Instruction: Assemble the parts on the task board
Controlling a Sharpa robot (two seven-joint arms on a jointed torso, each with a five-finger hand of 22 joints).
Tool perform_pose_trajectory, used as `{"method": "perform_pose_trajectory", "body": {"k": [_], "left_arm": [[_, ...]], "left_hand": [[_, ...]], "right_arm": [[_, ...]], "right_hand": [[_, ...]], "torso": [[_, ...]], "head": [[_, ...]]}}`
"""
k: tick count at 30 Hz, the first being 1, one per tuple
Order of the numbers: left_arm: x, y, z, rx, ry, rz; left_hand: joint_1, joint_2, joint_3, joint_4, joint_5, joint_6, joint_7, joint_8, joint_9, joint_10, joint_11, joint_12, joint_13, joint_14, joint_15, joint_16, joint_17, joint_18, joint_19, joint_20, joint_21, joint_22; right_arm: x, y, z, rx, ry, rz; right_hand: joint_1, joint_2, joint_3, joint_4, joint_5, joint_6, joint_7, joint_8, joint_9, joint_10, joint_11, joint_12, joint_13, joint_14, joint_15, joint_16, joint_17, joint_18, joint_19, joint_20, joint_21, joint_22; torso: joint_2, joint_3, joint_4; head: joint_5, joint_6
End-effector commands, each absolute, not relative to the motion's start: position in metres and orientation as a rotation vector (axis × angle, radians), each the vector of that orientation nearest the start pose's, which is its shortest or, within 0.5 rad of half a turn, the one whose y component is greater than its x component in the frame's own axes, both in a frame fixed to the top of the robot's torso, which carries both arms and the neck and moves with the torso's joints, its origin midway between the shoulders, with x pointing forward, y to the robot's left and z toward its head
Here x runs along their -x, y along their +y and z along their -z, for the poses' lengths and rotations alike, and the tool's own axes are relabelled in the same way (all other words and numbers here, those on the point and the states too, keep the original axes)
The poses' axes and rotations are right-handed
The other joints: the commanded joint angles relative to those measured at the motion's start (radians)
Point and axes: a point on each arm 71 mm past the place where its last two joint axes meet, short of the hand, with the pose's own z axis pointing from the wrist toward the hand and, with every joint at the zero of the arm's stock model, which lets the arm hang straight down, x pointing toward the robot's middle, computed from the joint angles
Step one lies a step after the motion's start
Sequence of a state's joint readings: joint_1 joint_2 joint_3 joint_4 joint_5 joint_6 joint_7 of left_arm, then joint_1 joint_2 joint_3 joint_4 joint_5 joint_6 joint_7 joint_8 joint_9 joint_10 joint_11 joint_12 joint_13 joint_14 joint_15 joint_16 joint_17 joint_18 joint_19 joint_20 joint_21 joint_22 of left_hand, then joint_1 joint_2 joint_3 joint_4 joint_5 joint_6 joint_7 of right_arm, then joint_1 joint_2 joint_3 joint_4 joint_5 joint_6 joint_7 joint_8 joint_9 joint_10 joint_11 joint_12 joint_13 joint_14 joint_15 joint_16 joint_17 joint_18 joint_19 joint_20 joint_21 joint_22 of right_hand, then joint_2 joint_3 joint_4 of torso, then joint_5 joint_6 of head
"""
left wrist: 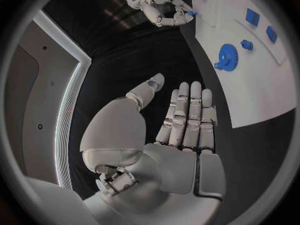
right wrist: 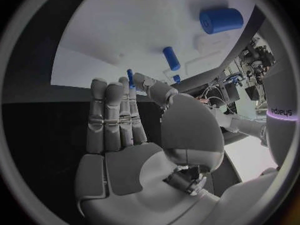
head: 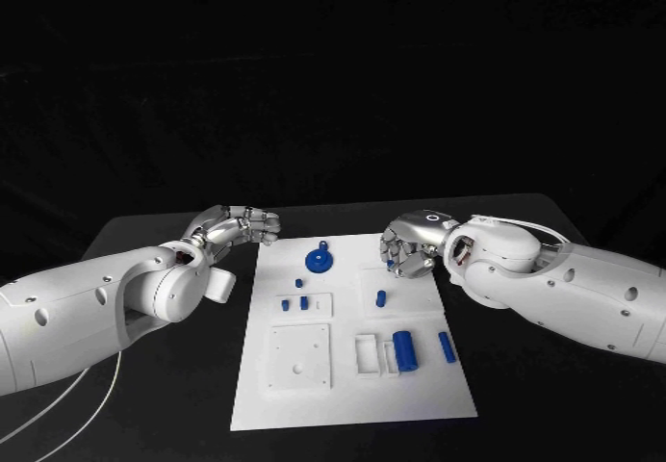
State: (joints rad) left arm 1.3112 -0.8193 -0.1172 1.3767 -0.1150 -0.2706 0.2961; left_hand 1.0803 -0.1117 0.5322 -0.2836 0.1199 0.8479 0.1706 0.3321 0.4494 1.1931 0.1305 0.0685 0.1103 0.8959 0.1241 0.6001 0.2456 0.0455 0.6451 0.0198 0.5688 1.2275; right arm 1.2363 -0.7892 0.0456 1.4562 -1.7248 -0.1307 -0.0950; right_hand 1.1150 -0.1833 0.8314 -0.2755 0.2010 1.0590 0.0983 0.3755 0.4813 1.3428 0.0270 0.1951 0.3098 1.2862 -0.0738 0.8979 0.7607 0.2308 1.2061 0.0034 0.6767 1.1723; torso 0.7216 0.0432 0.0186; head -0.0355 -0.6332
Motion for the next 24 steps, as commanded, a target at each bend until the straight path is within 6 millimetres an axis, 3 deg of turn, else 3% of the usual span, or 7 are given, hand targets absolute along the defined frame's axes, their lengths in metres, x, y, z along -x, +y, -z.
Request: {"method": "perform_pose_trajectory", "body": {"k": [1, 6, 12, 16, 18, 24], "left_arm": [[-0.525, 0.239, 0.161, 0.98, 1.486, 1.383], [-0.525, 0.238, 0.161, 0.978, 1.484, 1.385], [-0.526, 0.237, 0.161, 0.979, 1.478, 1.385], [-0.527, 0.236, 0.161, 0.978, 1.475, 1.385], [-0.527, 0.235, 0.161, 0.979, 1.471, 1.384], [-0.527, 0.234, 0.161, 0.979, 1.468, 1.384]], "left_hand": [[-0.005, 0.0, -0.006, -0.001, 0.004, -0.008, 0.0, 0.001, -0.001, -0.006, 0.001, -0.003, -0.001, -0.001, 0.001, -0.007, 0.001, 0.006, -0.003, 0.005, -0.004, 0.001], [-0.005, 0.0, -0.006, -0.001, 0.004, -0.008, 0.0, 0.001, -0.002, -0.008, 0.001, -0.003, -0.002, -0.001, 0.001, -0.008, 0.003, 0.006, -0.003, 0.005, -0.005, 0.002], [-0.006, 0.0, -0.006, -0.001, 0.004, -0.009, 0.0, 0.001, -0.002, -0.009, 0.002, -0.003, -0.002, -0.001, 0.001, -0.009, 0.003, 0.006, -0.003, 0.005, -0.005, 0.002], [-0.006, 0.0, -0.006, -0.001, 0.004, -0.009, 0.0, 0.001, -0.002, -0.009, 0.002, -0.003, -0.002, -0.001, 0.001, -0.009, 0.004, 0.006, -0.003, 0.005, -0.005, 0.002], [-0.006, 0.0, -0.006, -0.001, 0.004, -0.009, 0.0, 0.001, -0.002, -0.009, 0.002, -0.003, -0.002, -0.001, 0.001, -0.009, 0.004, 0.006, -0.003, 0.005, -0.005, 0.002], [-0.005, 0.0, -0.006, -0.001, 0.004, -0.009, 0.0, 0.001, -0.002, -0.009, 0.002, -0.003, -0.002, -0.001, 0.001, -0.009, 0.004, 0.006, -0.003, 0.005, -0.005, 0.002]], "right_arm": [[-0.509, -0.186, 0.144, 0.395, 1.621, -0.544], [-0.501, -0.173, 0.138, 0.359, 1.603, -0.652], [-0.488, -0.148, 0.132, 0.367, 1.571, -0.768], [-0.477, -0.126, 0.129, 0.395, 1.553, -0.834], [-0.473, -0.116, 0.129, 0.414, 1.546, -0.858], [-0.466, -0.098, 0.133, 0.469, 1.544, -0.877]], "right_hand": [[0.0, 0.01, 0.006, -0.001, -0.011, 0.004, -0.001, 0.003, 0.003, 0.007, -0.001, -0.007, 0.004, -0.003, -0.008, 0.006, 0.001, 0.031, 0.009, -0.005, 0.006, 0.002], [-0.001, 0.01, 0.008, 0.0, -0.01, 0.004, -0.001, 0.003, 0.004, 0.007, 0.0, -0.008, 0.005, -0.003, -0.008, 0.006, 0.002, 0.031, 0.009, -0.005, 0.007, 0.003], [-0.004, 0.013, 0.009, 0.0, -0.004, 0.003, 0.0, 0.002, 0.006, 0.007, 0.0, -0.01, 0.007, -0.004, -0.008, 0.007, 0.002, 0.031, 0.01, -0.005, 0.008, 0.005], [-0.007, 0.017, 0.008, -0.001, 0.003, 0.001, 0.0, 0.001, 0.008, 0.007, 0.001, -0.013, 0.009, -0.005, -0.007, 0.007, 0.003, 0.031, 0.009, -0.005, 0.008, 0.006], [-0.007, 0.017, 0.008, -0.001, 0.003, 0.001, 0.0, 0.001, 0.008, 0.007, 0.001, -0.013, 0.009, -0.005, -0.007, 0.007, 0.003, 0.031, 0.009, -0.005, 0.008, 0.006], [-0.011, 0.024, 0.004, -0.007, 0.013, -0.002, 0.001, -0.001, 0.011, 0.006, 0.001, -0.017, 0.012, -0.008, -0.006, 0.007, 0.003, 0.031, 0.008, -0.005, 0.009, 0.009]], "torso": [[0.0, -0.001, -0.0004], [0.001, -0.0017, 0.0001], [0.0, -0.0013, 0.0006], [-0.001, -0.001, 0.0012], [-0.001, -0.0002, 0.0017], [-0.001, -0.0032, -0.0008]], "head": [[0.002, 0.001], [0.011, -0.001], [0.035, -0.004], [0.061, -0.01], [0.082, -0.016], [0.127, -0.026]]}}
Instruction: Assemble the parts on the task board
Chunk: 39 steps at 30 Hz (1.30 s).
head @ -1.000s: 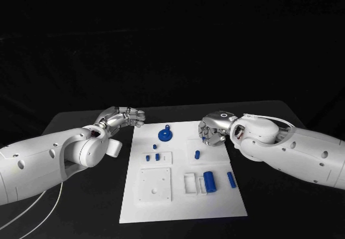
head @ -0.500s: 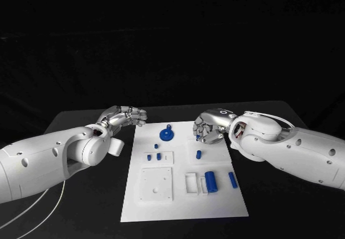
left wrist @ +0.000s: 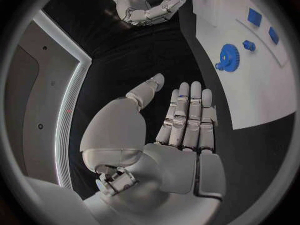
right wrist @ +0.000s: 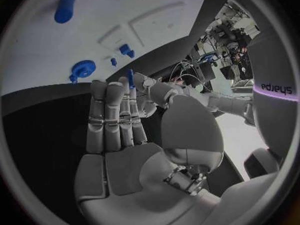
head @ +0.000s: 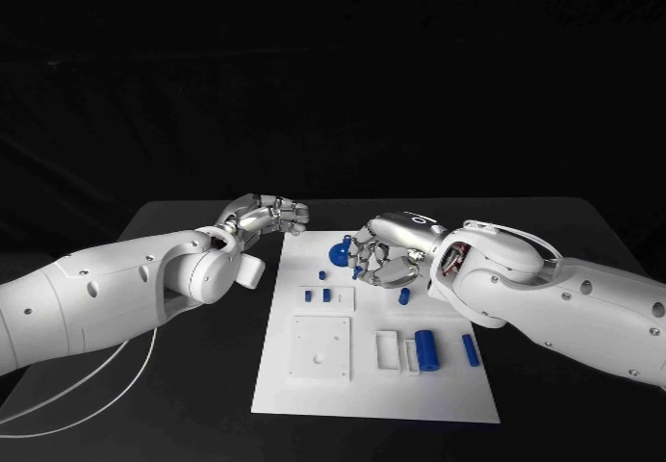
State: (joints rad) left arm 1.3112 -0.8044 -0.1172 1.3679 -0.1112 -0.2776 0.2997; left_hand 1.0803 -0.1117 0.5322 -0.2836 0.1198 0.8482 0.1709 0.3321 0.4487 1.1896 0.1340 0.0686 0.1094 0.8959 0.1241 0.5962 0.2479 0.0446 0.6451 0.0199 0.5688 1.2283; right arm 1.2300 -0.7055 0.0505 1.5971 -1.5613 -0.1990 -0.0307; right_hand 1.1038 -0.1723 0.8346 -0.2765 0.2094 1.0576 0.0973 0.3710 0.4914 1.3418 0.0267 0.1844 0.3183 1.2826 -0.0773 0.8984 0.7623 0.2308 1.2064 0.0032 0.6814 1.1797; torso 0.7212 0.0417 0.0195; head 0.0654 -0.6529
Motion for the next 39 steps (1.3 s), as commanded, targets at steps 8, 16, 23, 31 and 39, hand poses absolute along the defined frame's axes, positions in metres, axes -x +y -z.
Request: {"method": "perform_pose_trajectory", "body": {"k": [8, 16, 23, 31, 39], "left_arm": [[-0.527, 0.234, 0.16, 0.979, 1.466, 1.382], [-0.527, 0.233, 0.16, 0.979, 1.466, 1.381], [-0.527, 0.231, 0.16, 0.977, 1.468, 1.387], [-0.527, 0.231, 0.161, 0.976, 1.472, 1.39], [-0.527, 0.231, 0.161, 0.976, 1.475, 1.392]], "left_hand": [[-0.003, -0.002, -0.006, -0.002, 0.005, -0.009, 0.0, 0.001, -0.001, -0.006, -0.002, -0.002, -0.002, -0.001, 0.001, -0.007, 0.004, 0.007, -0.003, 0.005, -0.006, 0.002], [-0.002, -0.002, -0.005, -0.002, 0.005, -0.01, 0.0, 0.001, -0.001, -0.007, -0.001, -0.002, -0.002, -0.002, 0.002, -0.009, 0.005, 0.007, -0.003, 0.005, -0.007, 0.003], [-0.002, -0.003, -0.005, -0.002, 0.005, -0.01, 0.0, 0.001, -0.001, -0.008, -0.001, -0.001, -0.002, -0.002, 0.002, -0.01, 0.006, 0.007, -0.003, 0.005, -0.007, 0.003], [-0.002, -0.002, -0.005, -0.001, 0.005, -0.01, 0.0, 0.001, -0.001, -0.008, -0.001, -0.001, -0.003, -0.002, 0.002, -0.011, 0.007, 0.007, -0.003, 0.005, -0.008, 0.004], [-0.002, -0.002, -0.005, 0.0, 0.005, -0.01, 0.0, 0.002, -0.001, -0.008, -0.001, -0.001, -0.003, -0.002, 0.002, -0.011, 0.008, 0.007, -0.003, 0.006, -0.008, 0.004]], "right_arm": [[-0.449, -0.081, 0.155, 0.55, 1.585, -0.867], [-0.439, -0.07, 0.169, 0.607, 1.592, -0.864], [-0.434, -0.066, 0.182, 0.642, 1.611, -0.851], [-0.428, -0.063, 0.197, 0.668, 1.629, -0.835], [-0.428, -0.063, 0.202, 0.677, 1.637, -0.823]], "right_hand": [[0.0, 0.013, 0.0, -0.008, 0.007, -0.001, 0.002, 0.004, 0.002, 0.007, 0.002, -0.007, 0.005, -0.005, -0.003, 0.006, 0.001, 0.031, 0.007, -0.005, 0.004, 0.003], [0.0, 0.014, -0.002, -0.01, 0.005, -0.001, 0.002, 0.004, 0.004, 0.007, 0.002, -0.008, 0.006, -0.005, -0.003, 0.007, 0.002, 0.031, 0.008, -0.006, 0.005, 0.004], [0.001, 0.014, -0.002, -0.011, 0.005, -0.001, 0.002, 0.004, 0.005, 0.007, 0.001, -0.009, 0.007, -0.005, -0.003, 0.007, 0.002, 0.031, 0.008, -0.006, 0.006, 0.005], [0.002, 0.013, -0.002, -0.012, 0.002, -0.001, 0.001, 0.004, 0.006, 0.008, 0.001, -0.01, 0.008, -0.004, -0.003, 0.007, 0.002, 0.031, 0.009, -0.007, 0.007, 0.006], [0.003, 0.013, -0.002, -0.012, -0.001, -0.001, 0.001, 0.004, 0.007, 0.009, 0.001, -0.011, 0.009, -0.004, -0.003, 0.008, 0.002, 0.031, 0.009, -0.008, 0.007, 0.007]], "torso": [[0.0, -0.0016, -0.0014], [0.0, -0.0006, -0.0006], [0.0, -0.0012, -0.001], [0.0, -0.0007, -0.001], [0.0, -0.0008, -0.0004]], "head": [[0.078, -0.025], [0.093, -0.036], [0.105, -0.044], [0.107, -0.045], [0.111, -0.048]]}}
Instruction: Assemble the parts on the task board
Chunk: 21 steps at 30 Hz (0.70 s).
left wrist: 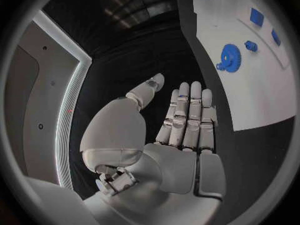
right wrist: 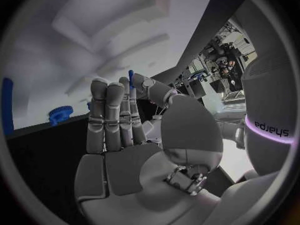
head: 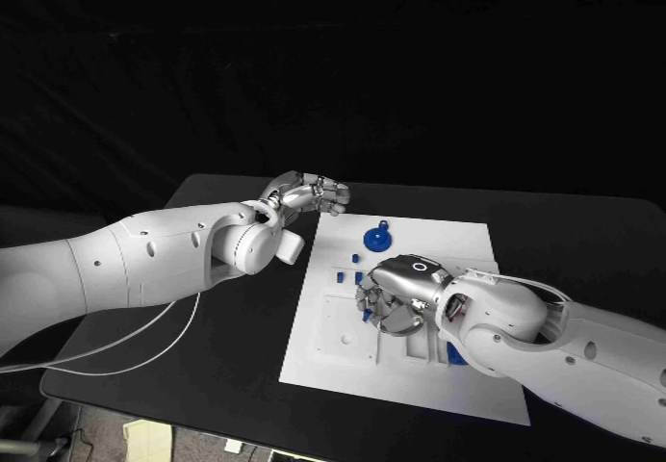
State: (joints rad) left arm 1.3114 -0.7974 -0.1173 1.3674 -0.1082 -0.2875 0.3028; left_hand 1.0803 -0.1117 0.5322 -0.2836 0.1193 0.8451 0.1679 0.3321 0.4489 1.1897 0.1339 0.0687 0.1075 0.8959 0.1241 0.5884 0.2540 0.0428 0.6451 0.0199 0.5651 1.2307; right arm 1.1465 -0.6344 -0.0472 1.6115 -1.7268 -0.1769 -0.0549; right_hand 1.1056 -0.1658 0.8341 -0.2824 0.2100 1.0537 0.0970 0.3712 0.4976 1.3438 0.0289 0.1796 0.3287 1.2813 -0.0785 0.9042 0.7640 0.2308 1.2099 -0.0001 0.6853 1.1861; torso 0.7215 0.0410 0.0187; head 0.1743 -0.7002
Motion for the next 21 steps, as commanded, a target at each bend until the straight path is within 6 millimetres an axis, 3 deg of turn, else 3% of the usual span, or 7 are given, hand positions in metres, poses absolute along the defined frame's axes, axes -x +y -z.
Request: {"method": "perform_pose_trajectory", "body": {"k": [1, 21], "left_arm": [[-0.5273, 0.2311, 0.1606, 0.976, 1.475, 1.392], [-0.5271, 0.2316, 0.1609, 0.978, 1.481, 1.391]], "left_hand": [[-0.002, -0.002, -0.005, 0.0, 0.005, -0.007, 0.003, 0.002, -0.002, -0.009, -0.001, -0.001, -0.001, -0.002, 0.002, -0.004, 0.002, 0.009, -0.003, 0.006, -0.004, 0.002], [-0.003, -0.002, -0.005, 0.0, 0.005, -0.008, 0.004, 0.002, -0.002, -0.01, 0.0, -0.001, -0.002, -0.002, 0.002, -0.006, 0.004, 0.009, -0.003, 0.006, -0.006, 0.002]], "right_arm": [[-0.428, -0.0634, 0.2022, 0.678, 1.637, -0.822], [-0.4278, -0.0651, 0.2103, 0.713, 1.646, -0.778]], "right_hand": [[0.002, 0.007, -0.001, -0.006, -0.002, 0.003, 0.001, 0.004, 0.001, 0.007, -0.001, -0.006, -0.001, -0.003, -0.002, 0.002, 0.001, 0.031, 0.005, -0.004, 0.004, 0.001], [0.003, 0.005, -0.001, -0.006, -0.002, 0.004, 0.001, 0.004, 0.003, 0.009, -0.002, -0.007, 0.002, -0.001, -0.003, 0.003, 0.001, 0.031, 0.006, -0.005, 0.005, 0.003]], "torso": [[0.0, -0.0001, -0.0001], [0.0, -0.0006, -0.0003]], "head": [[0.003, -0.002], [0.006, -0.005]]}}
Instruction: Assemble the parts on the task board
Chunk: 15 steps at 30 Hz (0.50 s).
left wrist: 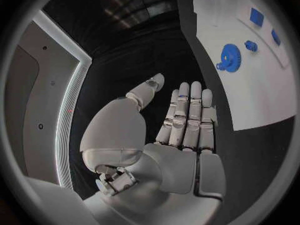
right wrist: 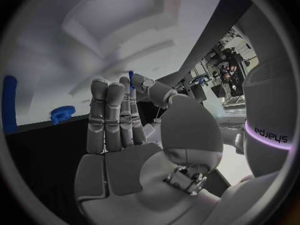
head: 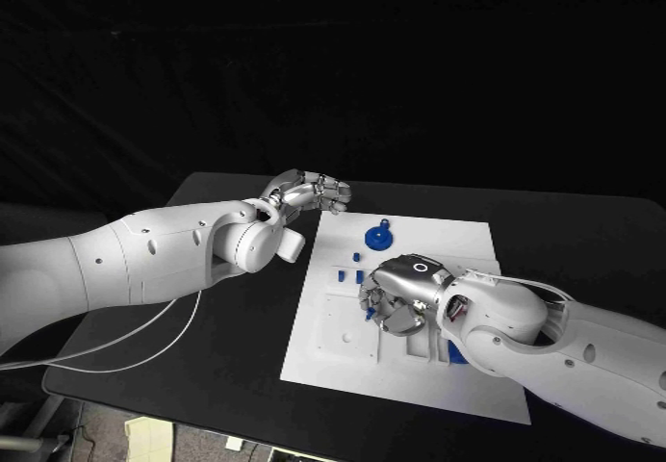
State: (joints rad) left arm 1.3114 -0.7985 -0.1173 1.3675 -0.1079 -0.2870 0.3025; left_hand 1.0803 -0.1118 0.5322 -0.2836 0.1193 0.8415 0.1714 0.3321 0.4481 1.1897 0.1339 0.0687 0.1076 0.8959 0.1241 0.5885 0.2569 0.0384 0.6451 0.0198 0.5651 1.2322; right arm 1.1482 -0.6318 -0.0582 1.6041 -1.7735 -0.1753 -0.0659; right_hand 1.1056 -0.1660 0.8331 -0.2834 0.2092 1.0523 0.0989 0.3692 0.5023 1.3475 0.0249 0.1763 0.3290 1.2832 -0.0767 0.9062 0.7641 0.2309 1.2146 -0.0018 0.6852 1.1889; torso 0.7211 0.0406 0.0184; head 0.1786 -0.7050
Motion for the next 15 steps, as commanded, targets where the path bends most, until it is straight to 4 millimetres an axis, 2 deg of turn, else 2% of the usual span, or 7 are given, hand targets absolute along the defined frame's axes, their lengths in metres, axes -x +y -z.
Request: {"method": "perform_pose_trajectory", "body": {"k": [1, 5, 15], "left_arm": [[-0.5273, 0.232, 0.161, 0.978, 1.48, 1.39], [-0.5272, 0.2323, 0.161, 0.979, 1.48, 1.389], [-0.5276, 0.2323, 0.1613, 0.98, 1.485, 1.39]], "left_hand": [[-0.003, -0.002, -0.005, 0.0, 0.005, -0.005, 0.0, 0.002, -0.001, -0.01, 0.0, -0.001, -0.002, -0.002, 0.002, -0.006, 0.002, 0.013, -0.003, 0.006, -0.006, 0.001], [-0.003, -0.002, -0.006, 0.0, 0.005, -0.005, 0.0, 0.002, -0.001, -0.01, 0.0, -0.001, -0.002, -0.002, 0.003, -0.007, 0.002, 0.013, -0.003, 0.006, -0.006, 0.001], [-0.004, -0.002, -0.006, 0.001, 0.004, -0.006, 0.0, 0.002, -0.001, -0.011, 0.0, -0.001, -0.002, -0.002, 0.003, -0.009, 0.004, 0.013, -0.003, 0.006, -0.007, 0.002]], "right_arm": [[-0.4279, -0.0655, 0.211, 0.715, 1.65, -0.775], [-0.4275, -0.0658, 0.2124, 0.719, 1.658, -0.775], [-0.4262, -0.0652, 0.2131, 0.724, 1.661, -0.778]], "right_hand": [[0.003, 0.005, 0.0, -0.005, -0.001, 0.006, -0.001, 0.006, -0.001, 0.005, 0.002, -0.004, 0.001, -0.003, -0.005, 0.001, 0.001, 0.031, 0.002, -0.003, 0.005, 0.001], [0.003, 0.005, 0.0, -0.005, -0.001, 0.006, -0.001, 0.006, -0.001, 0.006, 0.002, -0.004, 0.002, -0.003, -0.005, 0.002, 0.001, 0.031, 0.002, -0.003, 0.006, 0.001], [0.003, 0.005, -0.001, -0.005, -0.001, 0.006, -0.001, 0.006, 0.0, 0.006, 0.002, -0.004, 0.002, -0.003, -0.005, 0.002, 0.001, 0.031, 0.002, -0.003, 0.006, 0.002]], "torso": [[0.0, -0.0002, 0.0], [0.0, 0.0004, 0.0009], [0.0, 0.0002, -0.0003]], "head": [[0.005, -0.001], [0.01, -0.007], [0.009, -0.007]]}}
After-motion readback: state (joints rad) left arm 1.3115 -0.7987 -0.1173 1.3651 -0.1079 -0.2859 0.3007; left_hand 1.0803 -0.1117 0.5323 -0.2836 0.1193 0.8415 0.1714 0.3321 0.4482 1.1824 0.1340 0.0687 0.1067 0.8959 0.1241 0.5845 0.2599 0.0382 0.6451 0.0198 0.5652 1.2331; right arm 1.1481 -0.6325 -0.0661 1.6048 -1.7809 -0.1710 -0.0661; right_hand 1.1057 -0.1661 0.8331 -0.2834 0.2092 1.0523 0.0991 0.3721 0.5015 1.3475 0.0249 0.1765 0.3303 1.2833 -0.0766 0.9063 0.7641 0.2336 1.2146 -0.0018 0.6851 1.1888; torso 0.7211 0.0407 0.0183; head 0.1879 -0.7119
